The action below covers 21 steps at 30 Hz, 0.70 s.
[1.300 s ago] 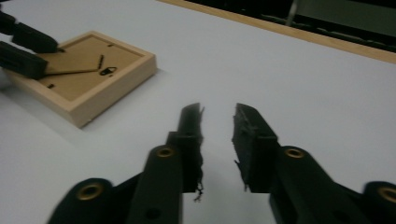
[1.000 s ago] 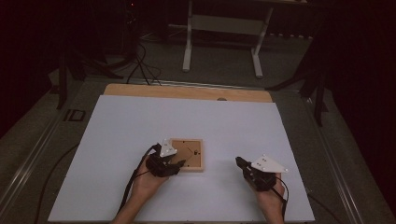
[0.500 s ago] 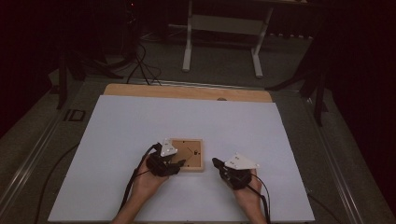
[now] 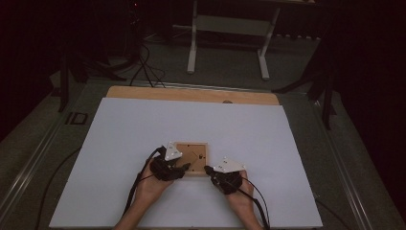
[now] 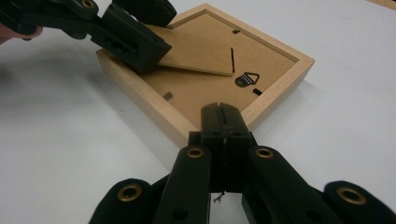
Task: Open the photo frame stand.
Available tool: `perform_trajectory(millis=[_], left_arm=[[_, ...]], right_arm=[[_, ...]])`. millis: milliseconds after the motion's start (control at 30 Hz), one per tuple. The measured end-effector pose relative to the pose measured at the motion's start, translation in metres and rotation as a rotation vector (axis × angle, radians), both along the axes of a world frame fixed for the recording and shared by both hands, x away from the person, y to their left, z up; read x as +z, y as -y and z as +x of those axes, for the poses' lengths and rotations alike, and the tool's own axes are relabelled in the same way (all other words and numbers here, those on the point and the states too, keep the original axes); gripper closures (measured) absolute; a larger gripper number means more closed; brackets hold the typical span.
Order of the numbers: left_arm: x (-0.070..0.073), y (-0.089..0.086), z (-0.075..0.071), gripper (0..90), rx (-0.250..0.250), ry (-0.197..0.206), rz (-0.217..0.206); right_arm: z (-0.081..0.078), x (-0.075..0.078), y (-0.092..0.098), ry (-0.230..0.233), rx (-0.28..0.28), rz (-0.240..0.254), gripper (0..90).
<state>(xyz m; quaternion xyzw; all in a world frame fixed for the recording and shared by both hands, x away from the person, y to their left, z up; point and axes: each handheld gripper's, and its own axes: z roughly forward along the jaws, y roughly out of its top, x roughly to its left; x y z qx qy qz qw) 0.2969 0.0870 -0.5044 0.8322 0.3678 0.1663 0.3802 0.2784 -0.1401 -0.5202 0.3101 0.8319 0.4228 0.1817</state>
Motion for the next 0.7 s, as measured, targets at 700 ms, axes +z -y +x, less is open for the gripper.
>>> perform_trajectory(millis=[700], left_arm=[[0.012, 0.004, 0.002, 44.1, 0.028, 0.036, -0.005]], right_arm=[[-0.001, -0.001, -0.001, 0.017, 0.001, -0.012, 90.0]])
